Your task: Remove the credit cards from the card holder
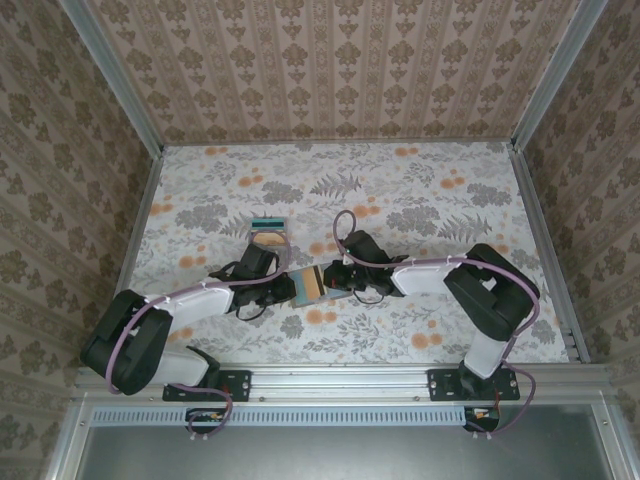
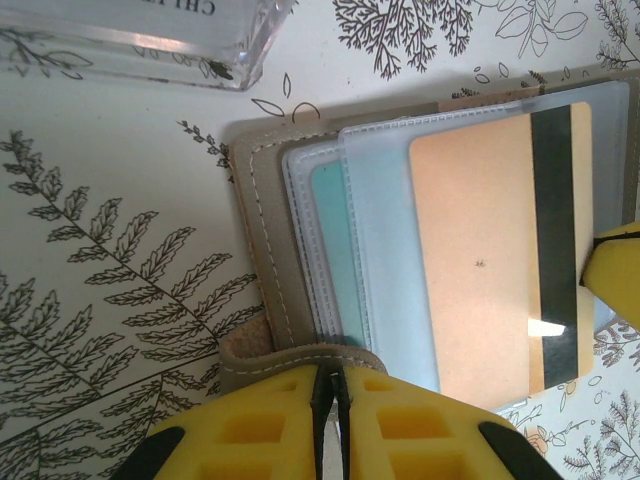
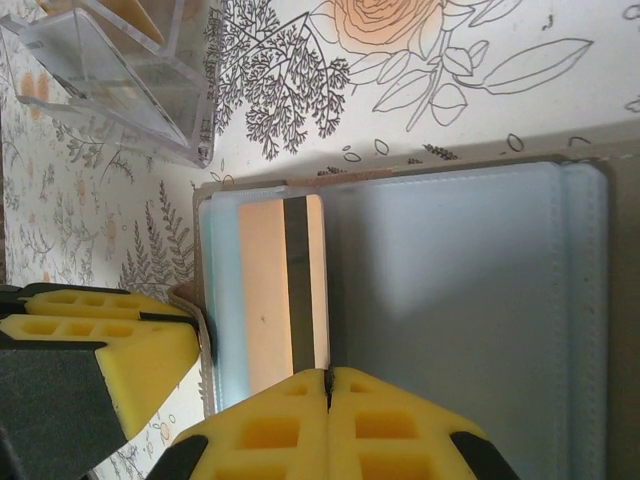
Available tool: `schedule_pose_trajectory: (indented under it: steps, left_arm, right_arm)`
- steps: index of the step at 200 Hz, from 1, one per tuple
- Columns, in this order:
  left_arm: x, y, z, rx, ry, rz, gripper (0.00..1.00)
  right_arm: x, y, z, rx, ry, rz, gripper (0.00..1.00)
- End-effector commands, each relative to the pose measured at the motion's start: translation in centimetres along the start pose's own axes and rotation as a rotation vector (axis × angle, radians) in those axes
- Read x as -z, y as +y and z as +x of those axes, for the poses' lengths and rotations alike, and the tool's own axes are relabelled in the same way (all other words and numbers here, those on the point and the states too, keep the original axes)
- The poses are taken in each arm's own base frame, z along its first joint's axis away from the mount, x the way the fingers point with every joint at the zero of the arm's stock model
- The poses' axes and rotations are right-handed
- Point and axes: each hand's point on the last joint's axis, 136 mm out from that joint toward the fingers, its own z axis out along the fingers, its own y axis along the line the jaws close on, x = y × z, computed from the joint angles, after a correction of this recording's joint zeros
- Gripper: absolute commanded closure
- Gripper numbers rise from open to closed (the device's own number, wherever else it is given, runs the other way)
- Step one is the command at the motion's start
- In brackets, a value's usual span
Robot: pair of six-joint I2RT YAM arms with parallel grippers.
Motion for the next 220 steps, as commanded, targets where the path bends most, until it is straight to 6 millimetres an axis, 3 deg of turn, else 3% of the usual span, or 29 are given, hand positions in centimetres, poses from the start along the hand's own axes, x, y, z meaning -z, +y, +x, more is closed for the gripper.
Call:
schedule_pose_trajectory:
  steps: [1, 69, 104, 118, 135, 149, 182, 189, 203, 220]
  left_arm:
    - [-0.1, 0.8, 0.8, -0.004, 0.035, -0.043, 0.85]
    - [0.3, 0.6, 0.6, -0.006, 0.025, -0.036, 0.85]
    - [1.1, -0.3, 0.2, -0.007, 0.006, -0.012, 0.84]
    - [1.9, -1.0, -0.4, -0.009, -0.019, 0.01, 0.8]
    - [3.3, -1.7, -1.0, -0.017, -0.058, 0.021, 0.71]
    - [4.7, -1.9, -1.6, -0.026, -0.1, 0.015, 0.56]
    - [8.6, -1.0, -2.7, -0.032, -0.222, -0.044, 0.29]
    - [9.4, -0.6, -2.8, -0.026, -0.247, -0.058, 0.16]
    - [10.9, 0.0, -3.0, -0.011, -0.294, -0.074, 0.01]
    - [12.5, 0.9, -3.0, 0.008, -0.343, -0.094, 0.0]
  right_arm:
    - [1.2, -0.7, -0.2, 0.007, -0.014, 0.022, 1.0]
    - [3.5, -2.6, -0.6, -0.005, -0.045, 0.049, 1.0]
    - [5.3, -1.8, -1.2, 0.049, -0.068, 0.045, 1.0]
    - [6.0, -1.1, -1.4, 0.084, -0.072, 0.042, 1.0]
    - [7.0, -0.1, -1.9, 0.138, -0.079, 0.033, 1.0]
    - [7.7, 0.9, -2.3, 0.195, -0.079, 0.025, 1.0]
    - [9.2, 4.3, -3.5, 0.388, -0.084, 0.017, 1.0]
    - [9.4, 4.9, -3.8, 0.429, -0.085, 0.026, 1.0]
    - [9.7, 6.3, -4.3, 0.511, -0.085, 0.026, 1.0]
    - [9.7, 7.7, -5.0, 0.606, -0.088, 0.032, 1.0]
